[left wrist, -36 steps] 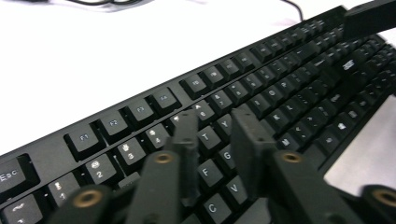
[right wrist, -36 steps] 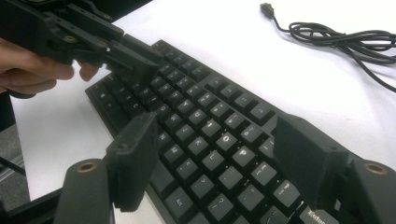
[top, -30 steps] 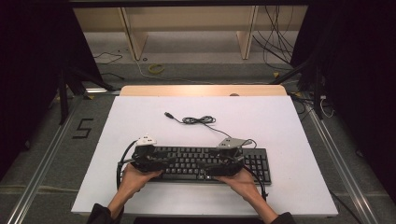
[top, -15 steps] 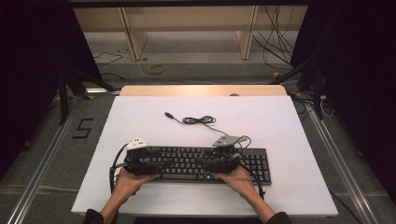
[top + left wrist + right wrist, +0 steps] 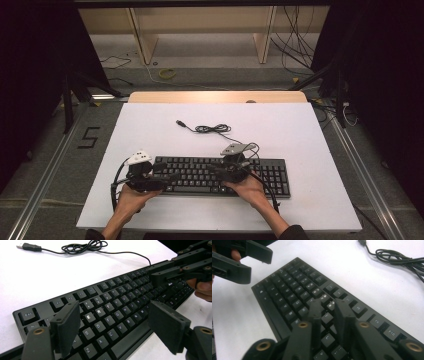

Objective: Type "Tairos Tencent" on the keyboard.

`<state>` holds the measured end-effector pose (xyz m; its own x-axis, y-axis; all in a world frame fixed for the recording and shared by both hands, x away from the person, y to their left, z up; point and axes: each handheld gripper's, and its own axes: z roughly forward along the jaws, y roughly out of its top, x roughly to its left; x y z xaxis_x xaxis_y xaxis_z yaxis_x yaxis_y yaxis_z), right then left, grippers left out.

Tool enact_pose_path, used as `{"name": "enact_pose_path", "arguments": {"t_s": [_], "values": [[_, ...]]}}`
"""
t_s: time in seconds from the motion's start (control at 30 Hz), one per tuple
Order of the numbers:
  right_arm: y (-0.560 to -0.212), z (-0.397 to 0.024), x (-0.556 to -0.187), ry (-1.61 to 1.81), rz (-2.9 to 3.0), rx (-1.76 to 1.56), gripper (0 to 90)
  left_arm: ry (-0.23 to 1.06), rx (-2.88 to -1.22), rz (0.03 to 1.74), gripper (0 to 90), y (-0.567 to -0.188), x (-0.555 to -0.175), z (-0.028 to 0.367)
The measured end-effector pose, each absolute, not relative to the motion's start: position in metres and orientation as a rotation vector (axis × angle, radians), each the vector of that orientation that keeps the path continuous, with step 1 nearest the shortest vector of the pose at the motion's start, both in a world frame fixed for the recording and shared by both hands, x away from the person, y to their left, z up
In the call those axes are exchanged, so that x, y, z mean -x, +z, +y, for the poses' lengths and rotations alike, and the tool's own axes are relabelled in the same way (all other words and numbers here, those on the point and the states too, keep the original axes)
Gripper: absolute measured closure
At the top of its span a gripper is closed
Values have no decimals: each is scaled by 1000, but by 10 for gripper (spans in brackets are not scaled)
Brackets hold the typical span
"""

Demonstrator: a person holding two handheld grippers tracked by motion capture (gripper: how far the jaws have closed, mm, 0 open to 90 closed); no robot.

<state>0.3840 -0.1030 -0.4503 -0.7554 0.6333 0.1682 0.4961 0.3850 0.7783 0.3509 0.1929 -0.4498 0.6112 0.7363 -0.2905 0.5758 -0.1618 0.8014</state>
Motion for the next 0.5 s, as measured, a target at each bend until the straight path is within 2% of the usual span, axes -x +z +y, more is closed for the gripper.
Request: {"name": "enact_pose_path", "arguments": {"t_s": [0.27,0.5], "values": [[-453,-100,-388,1290,2488,-1020,893,200,-1849,1057,242,-453,-348,196],[-455,-98,-392,1271,2497,-1033,900,206,-1848,1059,242,-455,-346,197]]}}
